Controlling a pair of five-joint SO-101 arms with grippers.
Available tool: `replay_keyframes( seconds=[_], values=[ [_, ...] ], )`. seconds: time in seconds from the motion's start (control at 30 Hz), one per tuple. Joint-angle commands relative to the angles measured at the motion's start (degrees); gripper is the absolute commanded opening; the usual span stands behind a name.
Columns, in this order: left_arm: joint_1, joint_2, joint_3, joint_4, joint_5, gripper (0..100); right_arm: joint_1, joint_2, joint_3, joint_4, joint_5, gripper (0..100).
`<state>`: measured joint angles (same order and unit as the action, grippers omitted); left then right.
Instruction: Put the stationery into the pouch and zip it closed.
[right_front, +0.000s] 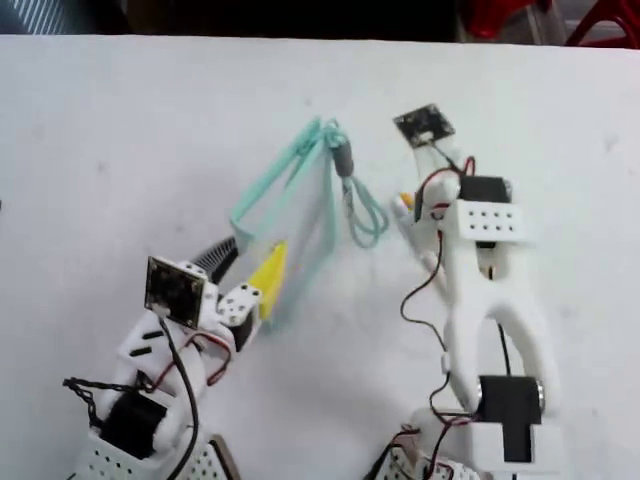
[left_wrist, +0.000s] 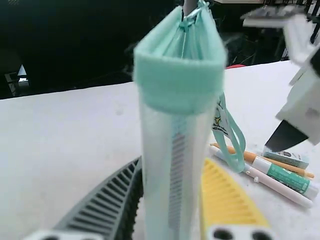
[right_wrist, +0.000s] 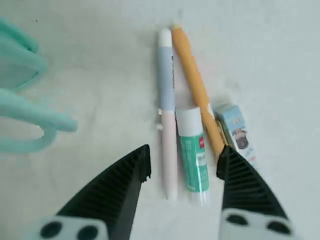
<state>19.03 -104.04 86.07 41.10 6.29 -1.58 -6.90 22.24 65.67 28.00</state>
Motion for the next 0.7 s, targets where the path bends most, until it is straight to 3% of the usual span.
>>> replay_keyframes(
  seconds=[0.0,0.33,0.67],
  values=[
    [-0.8,-0.4,-1.0,-0.1,0.6,17,-1.3,3.3,2.3,-9.5,0.3,16.8],
    [-0.7,-0.4,-1.1,-0.2,0.6,17,-0.3,19.9,-7.5,-13.2,-2.6,14.9],
    [-0.7,-0.4,-1.1,-0.2,0.5,17,-1.2,22.9,-8.2,-16.3,-2.5,14.4]
  ],
)
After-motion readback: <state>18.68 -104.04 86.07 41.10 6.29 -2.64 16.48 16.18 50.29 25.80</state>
